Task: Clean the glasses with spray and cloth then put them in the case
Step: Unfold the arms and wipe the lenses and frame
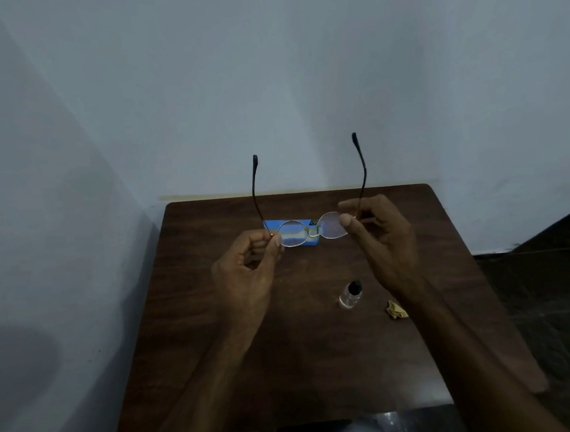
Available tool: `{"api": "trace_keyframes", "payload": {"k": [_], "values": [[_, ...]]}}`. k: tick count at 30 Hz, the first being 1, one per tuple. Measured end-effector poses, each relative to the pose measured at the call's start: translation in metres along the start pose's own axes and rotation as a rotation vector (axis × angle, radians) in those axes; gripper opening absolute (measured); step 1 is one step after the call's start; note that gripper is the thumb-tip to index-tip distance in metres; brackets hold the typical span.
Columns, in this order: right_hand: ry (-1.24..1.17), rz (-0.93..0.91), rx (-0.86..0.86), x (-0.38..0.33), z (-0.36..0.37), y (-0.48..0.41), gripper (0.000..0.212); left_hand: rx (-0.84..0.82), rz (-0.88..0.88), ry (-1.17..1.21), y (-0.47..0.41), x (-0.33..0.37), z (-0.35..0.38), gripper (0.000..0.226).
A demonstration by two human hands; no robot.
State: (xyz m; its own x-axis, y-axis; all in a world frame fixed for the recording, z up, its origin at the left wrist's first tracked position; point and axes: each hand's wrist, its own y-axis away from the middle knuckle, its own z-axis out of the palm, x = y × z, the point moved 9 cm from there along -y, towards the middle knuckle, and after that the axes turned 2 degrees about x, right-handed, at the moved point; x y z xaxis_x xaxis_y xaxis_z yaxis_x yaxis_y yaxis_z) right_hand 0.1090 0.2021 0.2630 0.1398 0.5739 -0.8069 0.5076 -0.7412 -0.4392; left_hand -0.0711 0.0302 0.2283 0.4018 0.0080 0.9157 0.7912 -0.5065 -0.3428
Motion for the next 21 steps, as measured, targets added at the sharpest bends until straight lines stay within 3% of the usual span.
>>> {"api": "trace_keyframes", "payload": {"k": [6,9,12,14,18,21], "values": [[-0.004,0.277,-0.037,0.099,-0.008,0.045,0.039,0.013,0.029,0.002,0.001,-0.004,-0.010,0.015],[0.053,0.513,-0.128,0.171,0.011,0.092,0.067,0.005,0.044,-0.018,0.002,-0.004,-0.011,0.015],[0.130,0.625,-0.213,0.214,0.030,0.126,0.077,-0.004,0.054,-0.045,0.004,-0.003,-0.009,0.016],[0.155,0.608,-0.230,0.221,0.037,0.135,0.070,0.001,0.050,-0.032,0.004,-0.002,-0.008,0.016],[0.144,0.576,-0.244,0.222,0.050,0.137,0.035,0.012,0.029,-0.003,0.005,-0.001,-0.007,0.016],[0.064,0.566,-0.201,0.212,0.052,0.135,0.026,0.040,-0.018,0.071,0.005,-0.003,-0.006,0.014]]}}
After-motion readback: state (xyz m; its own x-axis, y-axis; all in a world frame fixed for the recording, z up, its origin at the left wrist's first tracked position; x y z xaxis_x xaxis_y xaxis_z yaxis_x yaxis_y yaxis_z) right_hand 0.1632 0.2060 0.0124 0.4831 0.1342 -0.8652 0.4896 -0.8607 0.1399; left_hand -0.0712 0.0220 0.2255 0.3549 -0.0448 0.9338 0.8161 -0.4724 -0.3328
